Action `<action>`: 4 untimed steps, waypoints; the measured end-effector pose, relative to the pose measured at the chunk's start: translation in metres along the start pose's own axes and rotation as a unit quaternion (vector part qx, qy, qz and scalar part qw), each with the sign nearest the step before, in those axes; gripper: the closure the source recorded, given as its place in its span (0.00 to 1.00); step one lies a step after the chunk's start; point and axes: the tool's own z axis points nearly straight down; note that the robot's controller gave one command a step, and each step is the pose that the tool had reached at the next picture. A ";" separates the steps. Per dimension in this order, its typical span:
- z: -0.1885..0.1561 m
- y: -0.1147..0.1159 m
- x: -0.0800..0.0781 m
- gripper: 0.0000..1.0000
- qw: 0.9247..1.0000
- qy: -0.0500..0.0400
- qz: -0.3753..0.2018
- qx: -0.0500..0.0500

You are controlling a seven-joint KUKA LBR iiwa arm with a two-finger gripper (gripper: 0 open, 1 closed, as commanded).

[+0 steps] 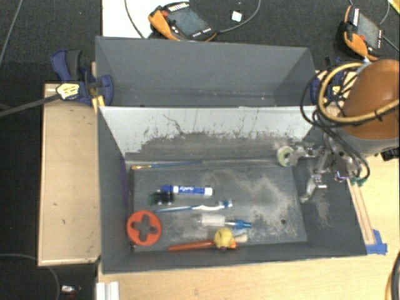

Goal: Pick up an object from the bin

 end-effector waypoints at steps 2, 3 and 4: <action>0.124 0.105 0.043 0.00 1.000 0.000 0.003 -0.001; 0.029 0.132 -0.004 0.00 0.999 -0.012 -0.045 0.003; 0.090 0.287 0.042 0.00 1.000 0.002 -0.002 0.000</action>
Offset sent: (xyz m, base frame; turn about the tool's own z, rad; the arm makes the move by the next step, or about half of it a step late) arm -0.0416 0.1011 -0.1208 0.0119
